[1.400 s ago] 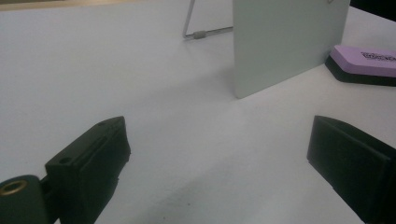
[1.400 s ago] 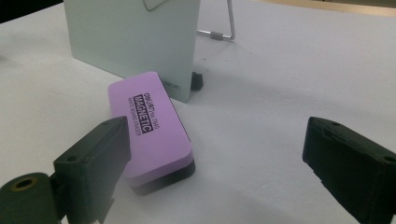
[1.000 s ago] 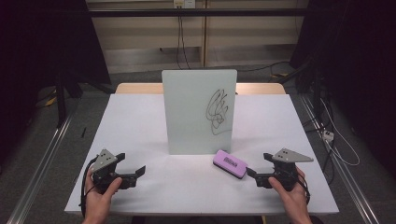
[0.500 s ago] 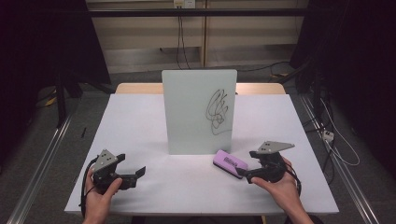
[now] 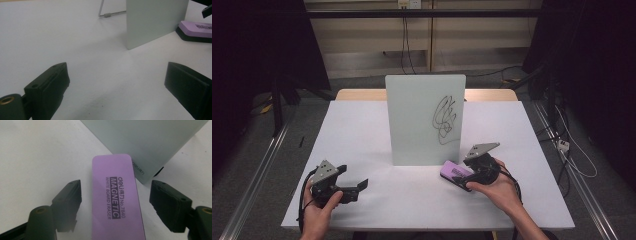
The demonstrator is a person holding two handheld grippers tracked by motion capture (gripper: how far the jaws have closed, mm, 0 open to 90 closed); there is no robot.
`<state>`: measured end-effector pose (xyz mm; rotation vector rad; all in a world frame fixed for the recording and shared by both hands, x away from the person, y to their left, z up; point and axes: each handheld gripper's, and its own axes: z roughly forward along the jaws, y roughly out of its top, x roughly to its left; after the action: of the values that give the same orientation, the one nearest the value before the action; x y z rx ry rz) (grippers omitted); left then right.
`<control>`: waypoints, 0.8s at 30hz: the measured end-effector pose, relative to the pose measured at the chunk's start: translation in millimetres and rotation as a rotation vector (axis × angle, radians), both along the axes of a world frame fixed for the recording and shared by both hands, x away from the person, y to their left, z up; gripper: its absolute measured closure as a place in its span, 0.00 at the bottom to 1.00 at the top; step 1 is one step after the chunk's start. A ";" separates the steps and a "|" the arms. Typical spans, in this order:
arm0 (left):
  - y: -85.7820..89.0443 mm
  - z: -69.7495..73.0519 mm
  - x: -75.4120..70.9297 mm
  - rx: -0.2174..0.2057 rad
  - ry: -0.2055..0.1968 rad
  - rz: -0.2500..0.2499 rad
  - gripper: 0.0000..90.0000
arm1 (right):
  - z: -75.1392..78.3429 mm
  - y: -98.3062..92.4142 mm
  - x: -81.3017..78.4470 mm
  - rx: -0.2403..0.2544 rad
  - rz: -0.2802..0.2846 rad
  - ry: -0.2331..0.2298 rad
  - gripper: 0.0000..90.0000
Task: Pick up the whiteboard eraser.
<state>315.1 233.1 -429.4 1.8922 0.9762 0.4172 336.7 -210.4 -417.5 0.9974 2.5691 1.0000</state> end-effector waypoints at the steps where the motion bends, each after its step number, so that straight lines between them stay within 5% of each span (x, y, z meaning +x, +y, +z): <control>1: -0.7 -0.3 0.0 -0.005 0.002 0.002 0.06 | -0.3 1.7 2.6 -0.013 0.010 0.008 0.30; 9: -0.4 -0.9 0.7 0.000 0.009 0.000 0.06 | -4.2 9.3 9.4 -0.097 0.041 0.035 0.34; 15: -0.6 -1.0 0.9 0.005 0.012 -0.007 0.06 | -9.4 12.0 12.8 -0.111 0.067 0.052 0.45; 24: -0.2 -1.7 1.1 -0.003 0.011 0.011 0.06 | -10.5 14.9 12.2 -0.133 0.078 0.046 0.46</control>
<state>316.2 232.9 -431.1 1.8888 0.9943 0.4113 348.9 -195.5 -428.0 0.9016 2.6904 0.8203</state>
